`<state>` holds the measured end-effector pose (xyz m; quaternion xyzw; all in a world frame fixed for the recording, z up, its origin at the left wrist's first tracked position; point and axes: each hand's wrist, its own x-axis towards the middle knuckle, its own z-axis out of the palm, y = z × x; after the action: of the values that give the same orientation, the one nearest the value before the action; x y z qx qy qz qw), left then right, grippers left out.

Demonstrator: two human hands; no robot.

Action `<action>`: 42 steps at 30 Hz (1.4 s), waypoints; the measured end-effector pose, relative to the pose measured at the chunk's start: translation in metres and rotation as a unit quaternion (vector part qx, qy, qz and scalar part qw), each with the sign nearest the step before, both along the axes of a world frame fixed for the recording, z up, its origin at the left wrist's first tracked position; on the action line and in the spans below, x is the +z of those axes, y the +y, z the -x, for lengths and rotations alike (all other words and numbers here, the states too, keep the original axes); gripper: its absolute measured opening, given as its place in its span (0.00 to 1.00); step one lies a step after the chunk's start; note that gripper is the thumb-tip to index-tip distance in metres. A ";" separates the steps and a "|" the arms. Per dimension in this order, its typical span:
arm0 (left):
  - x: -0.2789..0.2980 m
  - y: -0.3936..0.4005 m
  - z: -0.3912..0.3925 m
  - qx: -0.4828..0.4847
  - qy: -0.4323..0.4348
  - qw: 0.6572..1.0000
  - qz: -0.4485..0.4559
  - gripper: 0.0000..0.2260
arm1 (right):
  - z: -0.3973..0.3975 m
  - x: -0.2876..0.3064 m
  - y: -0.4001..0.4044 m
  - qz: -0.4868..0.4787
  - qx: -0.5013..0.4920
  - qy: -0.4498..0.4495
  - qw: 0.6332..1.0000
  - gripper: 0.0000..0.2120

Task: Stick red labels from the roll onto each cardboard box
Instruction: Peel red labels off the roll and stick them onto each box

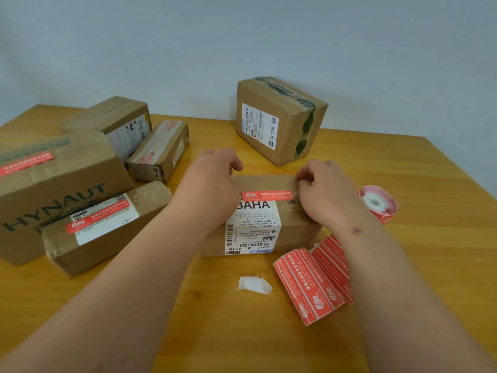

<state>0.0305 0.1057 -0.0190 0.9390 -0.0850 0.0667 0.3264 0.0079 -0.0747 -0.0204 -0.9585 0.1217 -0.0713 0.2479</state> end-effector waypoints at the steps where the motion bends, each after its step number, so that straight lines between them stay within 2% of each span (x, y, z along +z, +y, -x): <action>1: 0.000 0.004 0.001 0.001 -0.007 1.000 0.009 0.17 | 0.002 0.000 -0.003 -0.004 0.001 -0.001 1.000 0.11; 4: -0.001 0.017 0.008 -0.046 -0.034 0.998 0.019 0.17 | 0.007 0.001 -0.007 -0.026 0.007 0.005 1.000 0.11; 6: -0.004 0.022 0.016 -0.114 -0.032 0.992 -0.042 0.15 | 0.008 0.000 -0.005 -0.021 0.013 0.013 1.000 0.13; 8: -0.006 0.023 0.021 -0.138 -0.022 0.980 -0.139 0.14 | 0.009 -0.001 -0.001 -0.007 0.007 0.025 1.000 0.17; 11: -0.004 0.021 0.022 -0.133 -0.020 0.977 -0.165 0.15 | 0.008 -0.001 0.001 0.003 -0.001 0.020 1.000 0.13; 15: -0.008 0.022 0.026 -0.075 -0.029 0.994 -0.073 0.11 | 0.014 0.002 -0.001 -0.013 0.011 0.032 0.999 0.12; 18: -0.016 0.025 0.028 -0.011 -0.070 0.994 -0.078 0.12 | 0.025 0.006 0.001 -0.043 0.033 0.080 0.995 0.22; 21: -0.017 0.026 0.034 0.022 -0.017 0.996 -0.082 0.18 | 0.034 0.008 0.003 -0.067 0.079 0.128 0.986 0.32; 25: -0.010 0.029 0.041 0.012 0.040 0.999 -0.016 0.27 | 0.039 0.012 0.008 -0.142 0.113 0.119 0.976 0.40; 27: 0.002 0.033 0.044 0.012 0.041 0.999 0.021 0.28 | 0.042 0.013 0.008 -0.163 0.116 0.087 0.976 0.39; 29: 0.015 0.042 0.046 -0.002 0.053 0.996 0.075 0.27 | 0.044 0.017 0.004 -0.215 0.100 0.033 0.971 0.33; 33: 0.030 0.062 0.042 -0.036 0.098 0.954 0.281 0.20 | 0.045 0.028 -0.002 -0.291 0.034 -0.110 0.950 0.21; 36: 0.029 0.066 0.033 0.014 0.080 0.939 0.335 0.15 | 0.047 0.032 0.001 -0.316 0.013 -0.175 0.933 0.20; 39: 0.025 0.065 0.022 0.074 0.091 0.929 0.351 0.11 | 0.049 0.033 0.002 -0.393 0.072 -0.137 0.906 0.28; 41: 0.023 0.065 0.015 0.100 0.118 0.926 0.344 0.12 | 0.047 0.031 0.001 -0.377 0.110 -0.085 0.916 0.32; 42: 0.023 0.065 0.012 0.110 0.128 0.926 0.337 0.13 | 0.046 0.030 0.001 -0.351 0.115 -0.068 0.927 0.29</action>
<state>0.0190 0.1710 0.0038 0.7779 0.0885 0.0064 0.6221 -0.0378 -0.0740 0.0094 -0.8105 0.0108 -0.0596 0.5826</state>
